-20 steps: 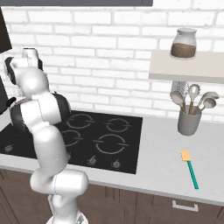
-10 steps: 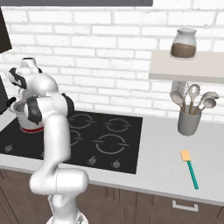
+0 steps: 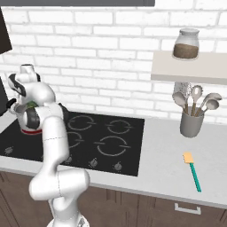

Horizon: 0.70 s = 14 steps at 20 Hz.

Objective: Put the lime and broccoli in the pot. Retrieve the spatula and lightly stir the vegetables in the pot.

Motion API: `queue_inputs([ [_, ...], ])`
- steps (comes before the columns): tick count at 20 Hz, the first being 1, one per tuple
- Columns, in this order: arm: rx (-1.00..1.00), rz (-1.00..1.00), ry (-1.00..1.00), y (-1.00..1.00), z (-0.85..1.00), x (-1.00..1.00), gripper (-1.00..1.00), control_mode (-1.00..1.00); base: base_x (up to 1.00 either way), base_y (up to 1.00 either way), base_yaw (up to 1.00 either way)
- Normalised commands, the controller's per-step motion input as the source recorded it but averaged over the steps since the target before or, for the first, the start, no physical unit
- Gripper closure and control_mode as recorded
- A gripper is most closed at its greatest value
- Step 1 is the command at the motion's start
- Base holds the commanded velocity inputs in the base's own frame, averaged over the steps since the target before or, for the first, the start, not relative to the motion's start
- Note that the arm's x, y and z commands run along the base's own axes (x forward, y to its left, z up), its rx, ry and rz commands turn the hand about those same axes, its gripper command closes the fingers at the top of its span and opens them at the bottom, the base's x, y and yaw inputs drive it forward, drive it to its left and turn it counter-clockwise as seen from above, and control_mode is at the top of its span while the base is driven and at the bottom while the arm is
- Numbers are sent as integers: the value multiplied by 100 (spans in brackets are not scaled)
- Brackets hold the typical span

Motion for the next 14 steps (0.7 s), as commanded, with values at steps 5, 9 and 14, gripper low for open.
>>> queue_inputs([
  [5, 0, -3, -1, -7, -17, -11, -100, -100, 0, 0, 0],
  [9, 0, -2, -11, -32, 0, -58, -100, -100, 0, 0, 0],
  [14, 0, -1, -17, -45, 0, -99, -100, -100, 0, 0, 0],
])
